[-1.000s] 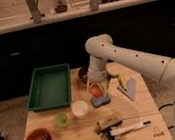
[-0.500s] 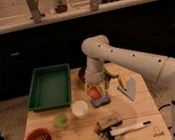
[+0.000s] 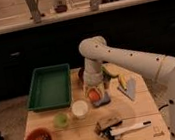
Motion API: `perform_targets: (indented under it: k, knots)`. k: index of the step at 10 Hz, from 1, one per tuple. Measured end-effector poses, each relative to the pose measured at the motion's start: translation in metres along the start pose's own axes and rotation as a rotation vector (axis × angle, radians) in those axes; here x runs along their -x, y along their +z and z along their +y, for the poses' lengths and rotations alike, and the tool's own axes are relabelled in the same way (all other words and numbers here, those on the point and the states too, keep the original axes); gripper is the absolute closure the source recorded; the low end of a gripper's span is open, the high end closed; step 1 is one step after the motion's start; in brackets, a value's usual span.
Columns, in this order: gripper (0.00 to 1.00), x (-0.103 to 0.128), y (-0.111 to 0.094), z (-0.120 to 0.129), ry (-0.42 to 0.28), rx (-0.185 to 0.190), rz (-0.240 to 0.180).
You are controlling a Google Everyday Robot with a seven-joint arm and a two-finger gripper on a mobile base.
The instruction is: Place apple in paper cup
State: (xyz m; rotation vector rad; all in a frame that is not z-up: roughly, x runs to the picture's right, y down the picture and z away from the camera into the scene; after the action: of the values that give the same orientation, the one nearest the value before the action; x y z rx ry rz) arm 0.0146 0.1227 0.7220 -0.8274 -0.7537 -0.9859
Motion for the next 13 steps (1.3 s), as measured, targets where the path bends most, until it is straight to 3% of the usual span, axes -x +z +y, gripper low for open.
perform_targets:
  k: [2, 7, 13]
  knots:
    - [1.00, 0.006, 0.003, -0.003, -0.015, 0.012, -0.014]
    - [1.00, 0.011, 0.006, -0.020, -0.084, -0.019, -0.020]
    - [1.00, 0.028, 0.018, -0.036, -0.169, -0.019, -0.055]
